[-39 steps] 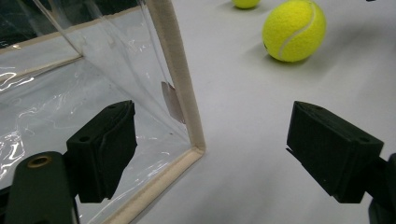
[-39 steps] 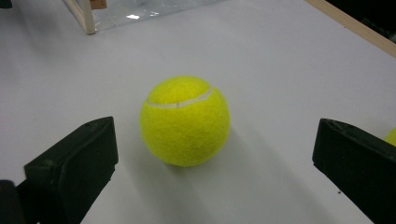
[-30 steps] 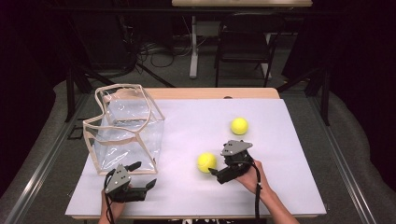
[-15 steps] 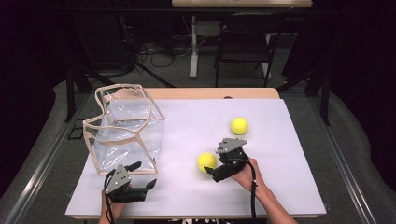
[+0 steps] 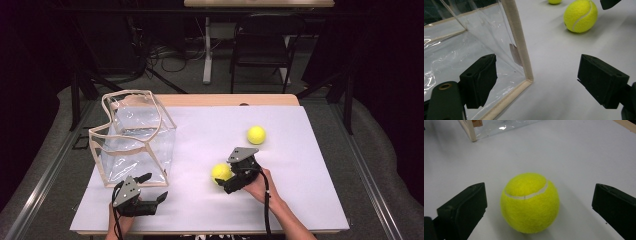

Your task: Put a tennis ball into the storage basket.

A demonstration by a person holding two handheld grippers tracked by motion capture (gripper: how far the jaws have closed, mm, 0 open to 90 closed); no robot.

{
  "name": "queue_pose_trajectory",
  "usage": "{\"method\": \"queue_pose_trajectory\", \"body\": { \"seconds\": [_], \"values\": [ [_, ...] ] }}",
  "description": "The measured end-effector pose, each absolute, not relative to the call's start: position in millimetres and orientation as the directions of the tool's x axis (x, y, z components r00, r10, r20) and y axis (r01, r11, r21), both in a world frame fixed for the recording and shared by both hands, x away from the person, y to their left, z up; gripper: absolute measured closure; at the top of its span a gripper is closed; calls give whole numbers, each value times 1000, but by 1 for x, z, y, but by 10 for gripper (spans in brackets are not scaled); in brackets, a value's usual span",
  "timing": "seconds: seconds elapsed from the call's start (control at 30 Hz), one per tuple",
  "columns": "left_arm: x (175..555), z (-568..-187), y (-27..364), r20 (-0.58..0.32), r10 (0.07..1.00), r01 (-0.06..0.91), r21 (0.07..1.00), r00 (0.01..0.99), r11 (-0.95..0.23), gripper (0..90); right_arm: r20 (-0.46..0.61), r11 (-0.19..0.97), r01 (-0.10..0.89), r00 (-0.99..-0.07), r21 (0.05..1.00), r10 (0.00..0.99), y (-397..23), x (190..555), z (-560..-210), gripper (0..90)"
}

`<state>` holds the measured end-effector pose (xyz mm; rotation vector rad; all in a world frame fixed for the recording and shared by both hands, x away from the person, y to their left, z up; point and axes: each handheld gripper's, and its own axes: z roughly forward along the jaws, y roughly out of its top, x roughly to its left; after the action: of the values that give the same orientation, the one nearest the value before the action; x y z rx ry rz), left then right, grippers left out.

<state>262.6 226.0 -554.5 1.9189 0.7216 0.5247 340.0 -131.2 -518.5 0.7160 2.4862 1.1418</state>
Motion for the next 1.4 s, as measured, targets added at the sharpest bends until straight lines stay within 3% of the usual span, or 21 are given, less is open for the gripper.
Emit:
{"method": "queue_pose_trajectory", "body": {
  "seconds": [0.97, 1.1, 1.4],
  "values": [
    [263, -555, 226, 54, 673, 252, 903, 738, -349, 160, -30, 577, 346, -840, 740, 541, -123, 342, -537, 9],
    [263, -555, 225, 57, 671, 249, 903, 739, -351, 160, -25, 585, 348, -845, 732, 535, -122, 342, -539, 44],
    [263, -555, 226, 51, 669, 255, 901, 741, -351, 160, -52, 609, 361, -831, 706, 554, -119, 343, -543, 236]
  ]
}}
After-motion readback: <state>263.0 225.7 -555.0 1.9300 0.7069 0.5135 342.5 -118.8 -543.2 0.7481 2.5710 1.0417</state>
